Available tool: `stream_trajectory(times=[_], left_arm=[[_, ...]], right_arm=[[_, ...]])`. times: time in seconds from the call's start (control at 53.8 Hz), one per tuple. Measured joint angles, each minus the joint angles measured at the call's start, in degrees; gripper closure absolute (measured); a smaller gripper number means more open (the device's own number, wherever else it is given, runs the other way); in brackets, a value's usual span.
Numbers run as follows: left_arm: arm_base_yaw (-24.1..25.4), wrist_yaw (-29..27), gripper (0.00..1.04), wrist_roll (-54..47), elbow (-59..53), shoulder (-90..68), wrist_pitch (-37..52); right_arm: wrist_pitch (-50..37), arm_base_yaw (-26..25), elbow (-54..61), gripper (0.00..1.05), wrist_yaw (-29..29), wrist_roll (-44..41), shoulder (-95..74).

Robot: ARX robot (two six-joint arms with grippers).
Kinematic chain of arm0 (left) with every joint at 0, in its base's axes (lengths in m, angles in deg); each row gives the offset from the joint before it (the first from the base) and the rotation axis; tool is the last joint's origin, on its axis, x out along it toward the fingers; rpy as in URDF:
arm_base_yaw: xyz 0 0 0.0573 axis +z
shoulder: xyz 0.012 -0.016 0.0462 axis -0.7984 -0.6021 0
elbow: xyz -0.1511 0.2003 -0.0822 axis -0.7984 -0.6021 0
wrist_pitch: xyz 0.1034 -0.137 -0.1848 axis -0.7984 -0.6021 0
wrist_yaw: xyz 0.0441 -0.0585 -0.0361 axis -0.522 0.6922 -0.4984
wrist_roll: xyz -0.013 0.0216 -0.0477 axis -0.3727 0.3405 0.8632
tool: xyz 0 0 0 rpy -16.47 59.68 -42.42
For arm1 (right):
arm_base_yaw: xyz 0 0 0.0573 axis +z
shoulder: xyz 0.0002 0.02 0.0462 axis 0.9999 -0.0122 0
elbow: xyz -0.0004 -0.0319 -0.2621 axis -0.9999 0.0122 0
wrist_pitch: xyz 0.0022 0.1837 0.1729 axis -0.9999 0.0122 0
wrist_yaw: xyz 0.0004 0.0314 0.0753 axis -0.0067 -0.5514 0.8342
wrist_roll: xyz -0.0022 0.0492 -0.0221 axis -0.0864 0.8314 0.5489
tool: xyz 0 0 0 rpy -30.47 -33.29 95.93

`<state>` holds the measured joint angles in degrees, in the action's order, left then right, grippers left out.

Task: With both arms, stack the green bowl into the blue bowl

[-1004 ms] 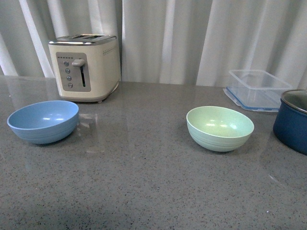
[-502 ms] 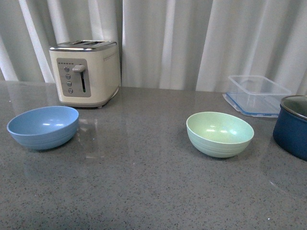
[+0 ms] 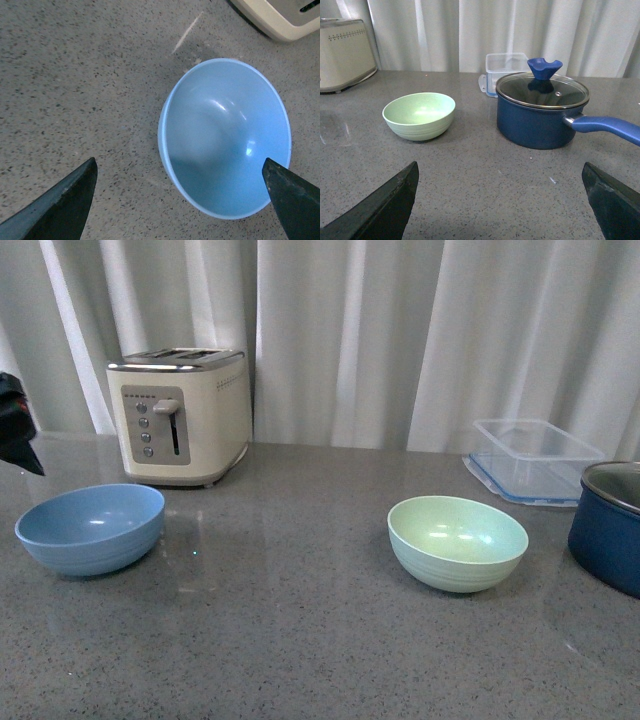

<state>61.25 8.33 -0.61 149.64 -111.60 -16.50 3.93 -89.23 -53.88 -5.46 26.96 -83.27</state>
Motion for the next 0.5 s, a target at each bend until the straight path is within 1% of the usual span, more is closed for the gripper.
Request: stream_trajectory(times=[0.167,0.279,0.502], left_arm=[[-2.0,0.3,0.07,0.9,3.9,-5.2,-1.2],[-3.2,-1.9,0.07,0.9,6.1,-8.9,-2.0],[-3.6,-3.6,0.07,0.9,10.4,-14.5,-3.1]], right_arm=[[0.0,0.0,0.0,0.10,0.0,0.0,0.0],[0.0,0.0,0.0,0.10,0.0,0.0,0.0],[0.0,0.0,0.0,0.10,0.0,0.0,0.0]])
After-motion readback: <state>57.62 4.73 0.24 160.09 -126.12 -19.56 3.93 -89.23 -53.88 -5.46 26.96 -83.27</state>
